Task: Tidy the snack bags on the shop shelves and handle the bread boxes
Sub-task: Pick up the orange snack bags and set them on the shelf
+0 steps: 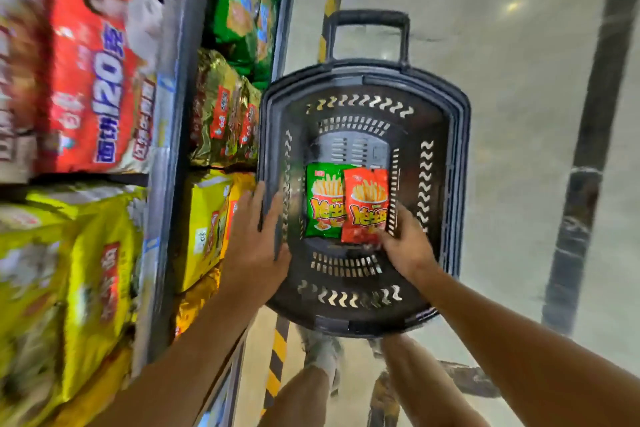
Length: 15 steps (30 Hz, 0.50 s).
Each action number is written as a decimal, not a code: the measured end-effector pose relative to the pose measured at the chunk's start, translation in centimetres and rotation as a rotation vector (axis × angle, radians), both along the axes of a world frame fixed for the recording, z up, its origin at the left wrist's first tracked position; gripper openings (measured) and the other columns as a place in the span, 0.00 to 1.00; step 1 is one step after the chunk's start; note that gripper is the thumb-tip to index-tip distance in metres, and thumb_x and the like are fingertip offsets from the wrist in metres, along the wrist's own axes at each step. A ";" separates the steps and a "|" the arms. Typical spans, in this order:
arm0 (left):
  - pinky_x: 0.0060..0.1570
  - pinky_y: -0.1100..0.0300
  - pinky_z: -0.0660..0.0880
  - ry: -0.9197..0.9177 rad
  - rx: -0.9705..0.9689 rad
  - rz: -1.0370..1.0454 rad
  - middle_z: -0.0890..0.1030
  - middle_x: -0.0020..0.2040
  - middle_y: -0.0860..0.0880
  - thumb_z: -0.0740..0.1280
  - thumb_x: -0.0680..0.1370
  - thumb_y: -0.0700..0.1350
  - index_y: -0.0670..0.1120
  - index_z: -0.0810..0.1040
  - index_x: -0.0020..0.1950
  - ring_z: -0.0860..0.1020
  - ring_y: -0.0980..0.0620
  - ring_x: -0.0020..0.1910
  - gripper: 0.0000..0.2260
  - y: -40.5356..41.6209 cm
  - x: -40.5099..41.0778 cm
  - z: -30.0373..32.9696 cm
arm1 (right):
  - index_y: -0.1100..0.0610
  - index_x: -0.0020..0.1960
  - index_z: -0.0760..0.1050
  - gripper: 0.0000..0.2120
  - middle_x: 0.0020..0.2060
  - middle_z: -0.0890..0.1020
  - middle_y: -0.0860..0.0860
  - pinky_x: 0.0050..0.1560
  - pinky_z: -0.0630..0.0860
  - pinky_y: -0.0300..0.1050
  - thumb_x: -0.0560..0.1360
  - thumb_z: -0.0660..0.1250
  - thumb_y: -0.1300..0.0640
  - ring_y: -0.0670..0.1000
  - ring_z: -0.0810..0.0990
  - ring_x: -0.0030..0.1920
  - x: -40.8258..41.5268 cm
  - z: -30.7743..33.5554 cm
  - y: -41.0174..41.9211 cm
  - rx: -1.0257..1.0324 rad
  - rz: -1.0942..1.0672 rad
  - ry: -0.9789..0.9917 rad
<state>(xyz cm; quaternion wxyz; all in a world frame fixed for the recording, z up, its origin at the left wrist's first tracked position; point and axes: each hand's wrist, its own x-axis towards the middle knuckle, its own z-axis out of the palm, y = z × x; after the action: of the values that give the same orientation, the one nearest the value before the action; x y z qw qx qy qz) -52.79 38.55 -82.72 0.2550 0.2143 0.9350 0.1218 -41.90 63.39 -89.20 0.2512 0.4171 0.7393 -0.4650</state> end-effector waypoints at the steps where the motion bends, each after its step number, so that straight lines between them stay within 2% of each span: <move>1: 0.79 0.48 0.45 0.008 -0.019 -0.047 0.48 0.85 0.45 0.70 0.76 0.46 0.47 0.57 0.84 0.46 0.40 0.83 0.39 0.3 -0.3 2.4 | 0.52 0.75 0.69 0.24 0.62 0.75 0.48 0.66 0.67 0.41 0.81 0.70 0.57 0.49 0.77 0.61 -0.4 2.8 0.2 0.003 0.040 -0.013; 4: 0.79 0.40 0.49 0.069 -0.135 -0.273 0.46 0.85 0.42 0.66 0.80 0.54 0.45 0.57 0.84 0.46 0.36 0.83 0.35 2.2 -1.2 10.3 | 0.56 0.78 0.66 0.28 0.61 0.78 0.50 0.63 0.66 0.36 0.81 0.69 0.61 0.50 0.79 0.60 -1.0 11.6 0.5 0.056 0.127 0.027; 6: 0.79 0.41 0.42 0.062 -0.250 -0.390 0.38 0.84 0.43 0.59 0.84 0.59 0.48 0.47 0.85 0.38 0.37 0.82 0.35 3.8 -1.7 15.6 | 0.55 0.77 0.69 0.27 0.64 0.80 0.53 0.67 0.68 0.38 0.79 0.70 0.61 0.54 0.78 0.64 -0.9 17.7 0.7 0.140 0.226 0.064; 7: 0.79 0.42 0.38 0.049 -0.279 -0.410 0.37 0.84 0.44 0.57 0.84 0.60 0.49 0.44 0.85 0.36 0.38 0.82 0.35 4.5 -1.9 18.4 | 0.55 0.75 0.71 0.26 0.64 0.80 0.54 0.69 0.71 0.43 0.78 0.70 0.60 0.56 0.79 0.65 -0.6 20.4 1.1 0.180 0.266 0.088; 10: 0.81 0.42 0.39 0.013 -0.228 -0.400 0.44 0.85 0.45 0.56 0.85 0.59 0.50 0.47 0.85 0.41 0.40 0.83 0.33 5.6 -1.6 26.2 | 0.56 0.71 0.75 0.24 0.63 0.82 0.57 0.67 0.75 0.52 0.74 0.71 0.59 0.60 0.80 0.64 0.3 29.4 1.8 0.239 0.344 0.171; 15: 0.80 0.40 0.43 0.014 -0.198 -0.461 0.56 0.84 0.45 0.60 0.83 0.59 0.49 0.58 0.83 0.50 0.40 0.83 0.31 5.5 0.8 36.9 | 0.56 0.74 0.74 0.23 0.68 0.80 0.58 0.69 0.70 0.50 0.79 0.68 0.59 0.62 0.75 0.69 4.4 43.1 1.0 0.321 0.430 0.215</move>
<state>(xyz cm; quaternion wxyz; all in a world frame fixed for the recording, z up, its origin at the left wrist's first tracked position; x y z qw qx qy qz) -51.99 44.01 -45.78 0.2894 0.3965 0.8706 -0.0331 -37.53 64.43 -46.08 0.1951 0.2337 0.8972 -0.3199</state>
